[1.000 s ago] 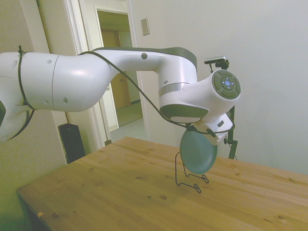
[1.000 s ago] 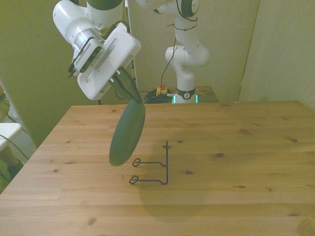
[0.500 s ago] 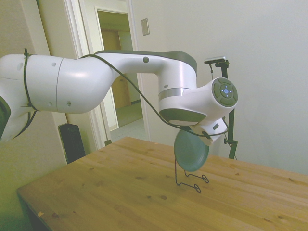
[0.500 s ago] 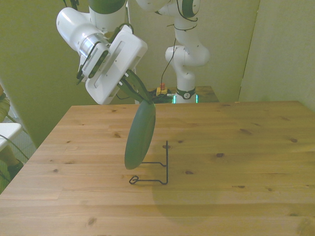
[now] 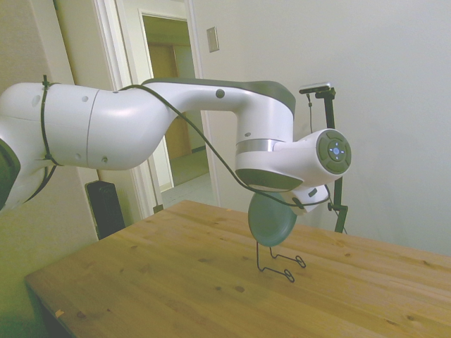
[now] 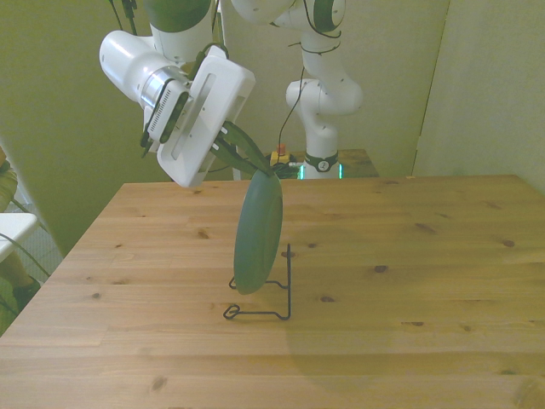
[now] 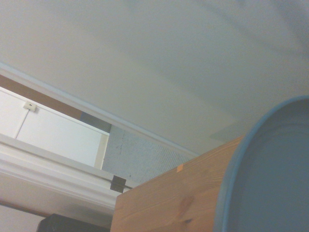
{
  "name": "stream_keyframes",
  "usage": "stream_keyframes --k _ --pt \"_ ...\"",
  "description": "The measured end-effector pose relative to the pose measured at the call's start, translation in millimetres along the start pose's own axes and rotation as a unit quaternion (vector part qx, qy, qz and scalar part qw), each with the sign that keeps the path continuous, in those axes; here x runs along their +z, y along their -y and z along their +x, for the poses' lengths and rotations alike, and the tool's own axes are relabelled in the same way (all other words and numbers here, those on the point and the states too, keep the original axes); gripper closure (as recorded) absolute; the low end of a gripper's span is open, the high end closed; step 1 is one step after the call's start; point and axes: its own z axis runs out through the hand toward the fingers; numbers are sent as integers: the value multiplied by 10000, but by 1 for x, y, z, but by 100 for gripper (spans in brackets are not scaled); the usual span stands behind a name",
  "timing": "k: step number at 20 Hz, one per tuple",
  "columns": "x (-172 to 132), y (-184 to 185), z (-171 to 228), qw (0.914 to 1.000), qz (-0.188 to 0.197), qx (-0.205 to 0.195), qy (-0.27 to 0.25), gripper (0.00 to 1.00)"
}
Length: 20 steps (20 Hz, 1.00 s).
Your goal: Load the plate
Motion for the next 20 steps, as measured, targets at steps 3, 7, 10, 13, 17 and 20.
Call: stream_keyframes --k 3,7,10,13,17,20 --pt "3 -7 5 9999 80 59 42 100" --pt "3 -13 10 9997 183 53 156 100" --pt "5 -18 13 9996 184 75 175 100" --pt "5 -22 15 9996 179 105 166 100" --pt "4 -32 22 9996 167 170 180 100" --pt "4 -37 25 9995 161 195 196 100"
